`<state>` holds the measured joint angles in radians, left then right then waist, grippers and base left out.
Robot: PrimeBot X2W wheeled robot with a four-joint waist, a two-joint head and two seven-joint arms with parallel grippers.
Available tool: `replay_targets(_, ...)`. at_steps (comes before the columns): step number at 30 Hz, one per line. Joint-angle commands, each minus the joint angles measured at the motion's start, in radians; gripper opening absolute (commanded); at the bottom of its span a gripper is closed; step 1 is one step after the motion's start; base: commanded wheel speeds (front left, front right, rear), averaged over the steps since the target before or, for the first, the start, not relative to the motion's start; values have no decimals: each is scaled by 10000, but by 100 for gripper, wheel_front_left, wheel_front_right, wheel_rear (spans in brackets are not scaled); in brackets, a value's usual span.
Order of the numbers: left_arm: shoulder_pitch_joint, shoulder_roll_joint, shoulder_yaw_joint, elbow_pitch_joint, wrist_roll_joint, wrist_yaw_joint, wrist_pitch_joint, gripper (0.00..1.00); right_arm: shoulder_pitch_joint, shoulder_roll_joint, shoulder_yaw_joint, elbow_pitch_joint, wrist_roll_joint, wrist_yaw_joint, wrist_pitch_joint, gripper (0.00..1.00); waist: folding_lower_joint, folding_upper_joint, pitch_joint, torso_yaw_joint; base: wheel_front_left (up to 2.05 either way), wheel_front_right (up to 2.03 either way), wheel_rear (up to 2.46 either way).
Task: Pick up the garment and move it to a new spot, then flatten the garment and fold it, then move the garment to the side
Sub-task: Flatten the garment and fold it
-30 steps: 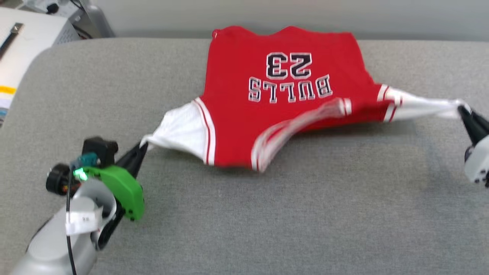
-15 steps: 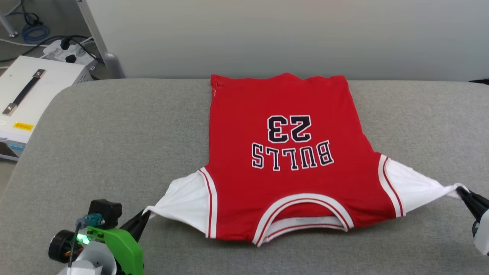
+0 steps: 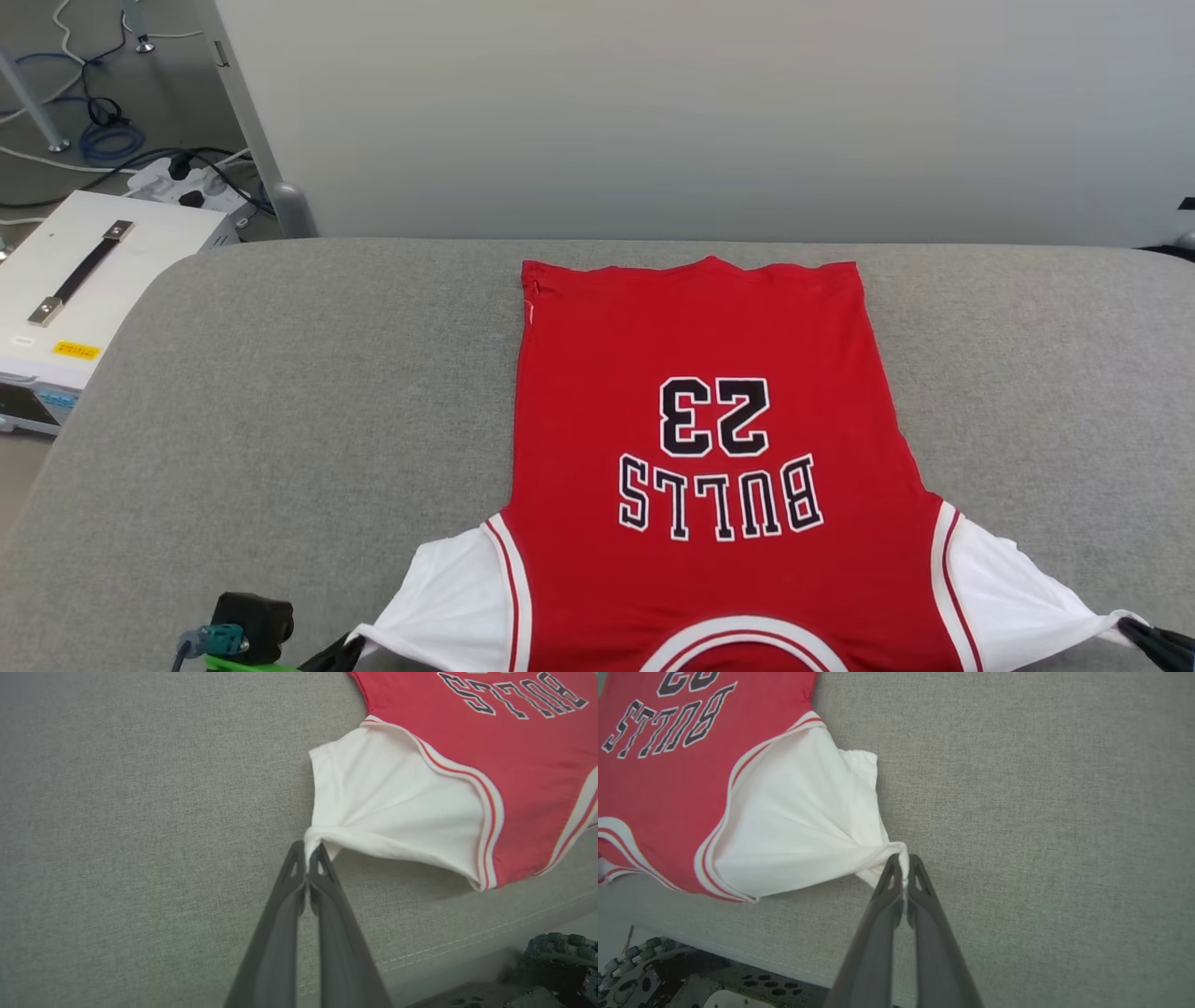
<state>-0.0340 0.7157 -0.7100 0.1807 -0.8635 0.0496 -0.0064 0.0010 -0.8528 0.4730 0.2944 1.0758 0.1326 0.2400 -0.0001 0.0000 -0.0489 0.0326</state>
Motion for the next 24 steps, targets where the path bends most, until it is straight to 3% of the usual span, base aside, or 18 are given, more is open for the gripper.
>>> replay_targets(1,127,134,6,-24,-52,104,63,0,179,-88,-211,-93,57,-19,66,0,1,0,42,9,0,0,0)
replay_targets(6,-43,-21,-32,-250,-121,29,141,0,408,20,-708,-402,-101,-19,454,0,1,0,217,34,0,0,0)
replay_targets(7,-102,-27,-35,-305,-110,18,164,0,390,43,-828,-461,-150,-19,500,29,1,0,272,41,0,0,0)
replay_targets(8,-175,-44,-39,-401,-119,-18,197,0,369,61,-981,-521,-227,-19,568,100,1,0,350,59,0,0,0)
replay_targets(15,-600,-31,-40,-1337,-368,-118,809,0,-138,131,-2178,-1371,-274,-19,1865,100,1,0,1058,223,0,0,0)
replay_targets(24,-930,380,92,-3768,-407,790,1945,0,-2419,1020,-4040,-2560,-905,-19,4568,100,1,0,2733,930,0,0,0)
